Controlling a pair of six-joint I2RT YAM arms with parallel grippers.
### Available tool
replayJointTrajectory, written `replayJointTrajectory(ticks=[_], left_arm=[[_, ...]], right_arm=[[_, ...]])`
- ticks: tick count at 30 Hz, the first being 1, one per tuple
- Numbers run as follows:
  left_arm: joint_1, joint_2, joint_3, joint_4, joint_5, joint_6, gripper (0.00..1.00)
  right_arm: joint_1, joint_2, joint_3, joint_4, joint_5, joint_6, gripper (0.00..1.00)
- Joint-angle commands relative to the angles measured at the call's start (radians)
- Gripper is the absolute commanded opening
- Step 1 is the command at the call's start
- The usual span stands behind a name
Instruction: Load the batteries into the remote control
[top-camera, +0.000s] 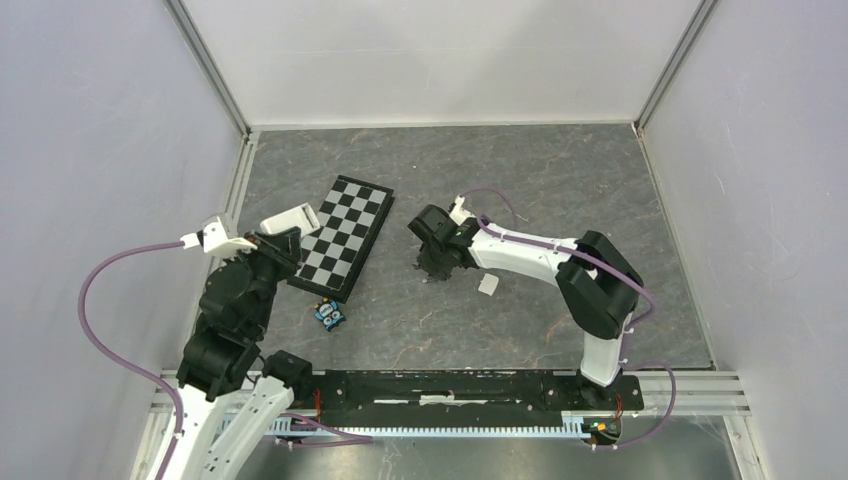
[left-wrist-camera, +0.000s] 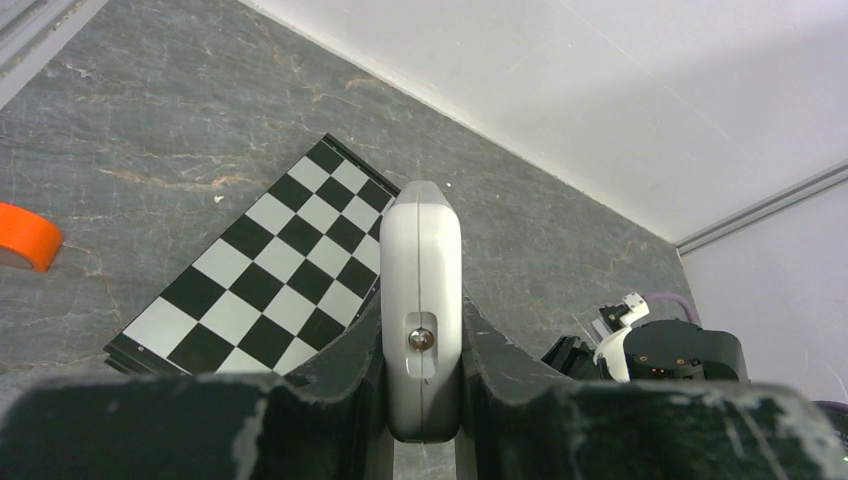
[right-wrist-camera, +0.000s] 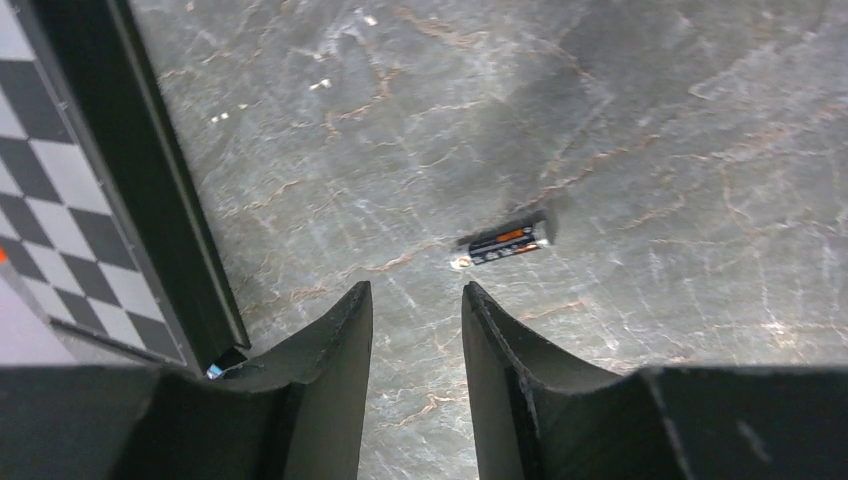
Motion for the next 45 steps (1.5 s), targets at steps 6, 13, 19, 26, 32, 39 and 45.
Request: replayJointTrajectory(ticks=[6, 13, 19, 26, 32, 39, 45], left_arm=[[0.005, -0.003, -0.010, 0.022, 0.028, 0.028, 0.02], [0.004, -0.001, -0.022, 0.039, 0.050, 0.019, 0.02], [0.004, -0.014, -0.029, 0.039, 0.031, 0.011, 0.02], [0.005, -0.049, -0.030, 0.033, -0.004, 0.017, 0.02], [0.004, -0.056, -0.025, 0.027, -0.015, 0.021, 0.02], [0.004, -0.053, -0.025, 0.027, -0.018, 0.024, 0.02], [0.004, -0.051, -0.023, 0.024, -0.022, 0.026, 0.02]], right_arm=[[-0.012, 0.051, 0.082, -0.138, 0.060, 0.143, 0.42], [-0.021, 0.096, 0.096, -0.151, 0.053, 0.158, 0.36], [-0.027, 0.121, 0.114, -0.199, 0.080, 0.176, 0.32], [-0.035, 0.167, 0.141, -0.216, 0.062, 0.166, 0.30], [-0.036, 0.161, 0.187, -0.188, 0.057, 0.119, 0.37], [-0.038, 0.169, 0.207, -0.150, 0.073, 0.125, 0.48], [-0.048, 0.239, 0.319, -0.201, 0.137, 0.131, 0.57]])
